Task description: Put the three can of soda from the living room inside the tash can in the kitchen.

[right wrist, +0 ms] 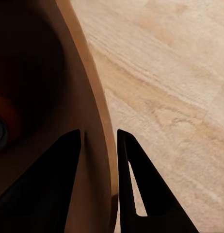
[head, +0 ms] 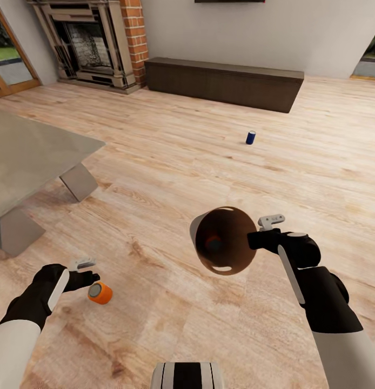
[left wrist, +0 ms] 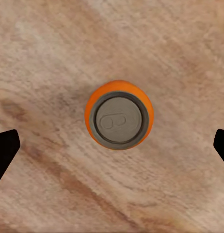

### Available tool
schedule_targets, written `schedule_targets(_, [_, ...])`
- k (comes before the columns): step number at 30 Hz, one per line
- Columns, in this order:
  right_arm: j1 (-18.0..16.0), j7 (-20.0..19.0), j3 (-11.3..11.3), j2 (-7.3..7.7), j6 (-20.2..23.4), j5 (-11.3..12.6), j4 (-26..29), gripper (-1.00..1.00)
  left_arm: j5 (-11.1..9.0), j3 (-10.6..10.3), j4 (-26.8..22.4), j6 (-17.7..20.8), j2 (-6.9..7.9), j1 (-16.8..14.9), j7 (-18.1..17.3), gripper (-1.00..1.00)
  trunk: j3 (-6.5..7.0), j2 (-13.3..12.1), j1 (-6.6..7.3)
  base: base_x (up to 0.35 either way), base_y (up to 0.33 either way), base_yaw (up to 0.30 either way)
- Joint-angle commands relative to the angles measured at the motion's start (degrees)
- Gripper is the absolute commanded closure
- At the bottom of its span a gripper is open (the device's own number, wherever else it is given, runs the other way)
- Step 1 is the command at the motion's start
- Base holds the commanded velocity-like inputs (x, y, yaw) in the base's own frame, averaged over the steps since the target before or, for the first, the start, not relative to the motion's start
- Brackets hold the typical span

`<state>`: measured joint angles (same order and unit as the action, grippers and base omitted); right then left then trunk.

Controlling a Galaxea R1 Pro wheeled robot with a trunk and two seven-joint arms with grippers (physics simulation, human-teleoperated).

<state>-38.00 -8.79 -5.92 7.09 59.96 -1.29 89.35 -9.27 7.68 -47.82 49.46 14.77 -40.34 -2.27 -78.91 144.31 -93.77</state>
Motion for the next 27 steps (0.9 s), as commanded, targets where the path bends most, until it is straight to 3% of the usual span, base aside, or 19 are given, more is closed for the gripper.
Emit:
schedule_targets(1, [-0.09,-0.01,-0.01,0.04,0.04,0.96,0.07,1.00,0.02,-0.01,0.00,-0.19,-0.02,0.00,0.03,-1.00,0.00,0.01,0.01,0.000,0.000,0.000])
schedule_targets(27, [-0.78,-0.07,-0.13,0.30,0.04,0.97,0.12,1.00,-0.04,-0.04,-0.41,-0.46,-0.13,0.00,0.07,-1.00,0.00,0.01,0.01,0.026,0.000,0.000])
